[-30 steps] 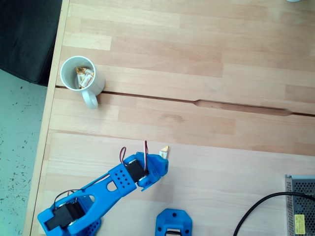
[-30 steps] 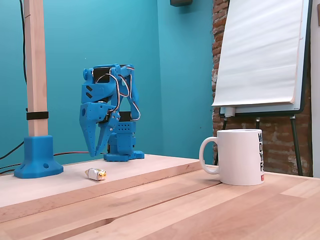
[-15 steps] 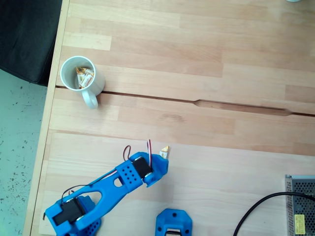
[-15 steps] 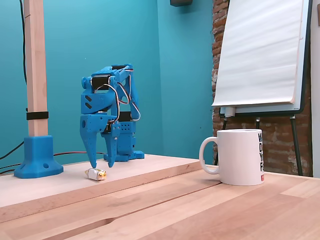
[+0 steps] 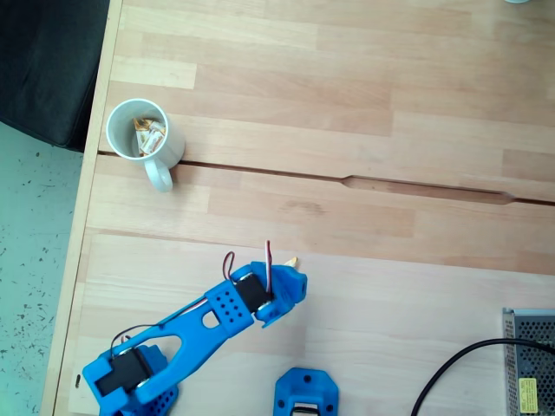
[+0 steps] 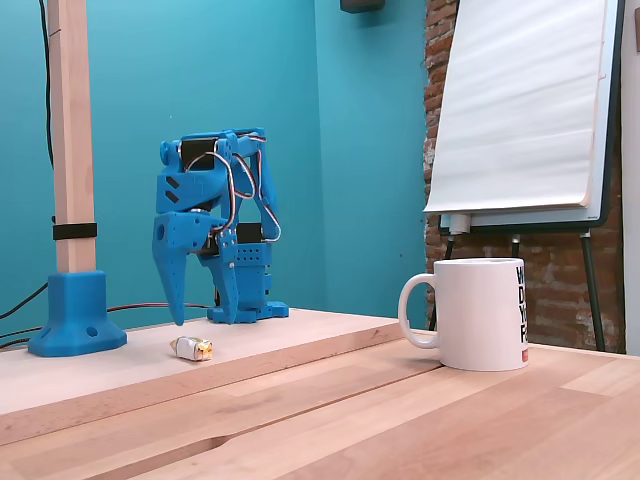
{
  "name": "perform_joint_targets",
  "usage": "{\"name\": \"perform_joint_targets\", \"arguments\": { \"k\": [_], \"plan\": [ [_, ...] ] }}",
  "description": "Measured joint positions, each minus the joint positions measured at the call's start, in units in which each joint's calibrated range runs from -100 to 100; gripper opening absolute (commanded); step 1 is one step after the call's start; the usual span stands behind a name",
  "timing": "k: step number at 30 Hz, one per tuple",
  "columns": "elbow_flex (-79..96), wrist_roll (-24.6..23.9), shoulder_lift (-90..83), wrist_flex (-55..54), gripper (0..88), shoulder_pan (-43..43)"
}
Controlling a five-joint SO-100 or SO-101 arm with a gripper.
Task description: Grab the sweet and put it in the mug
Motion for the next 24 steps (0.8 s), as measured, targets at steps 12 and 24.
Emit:
{"name": "perform_joint_targets", "arguments": {
  "k": [12,24],
  "plan": [
    [-0.5,0.0,5.0,-0.3,29.2,3.9],
    [-0.8,0.0,5.4,-0.3,29.2,3.8]
  ]
}}
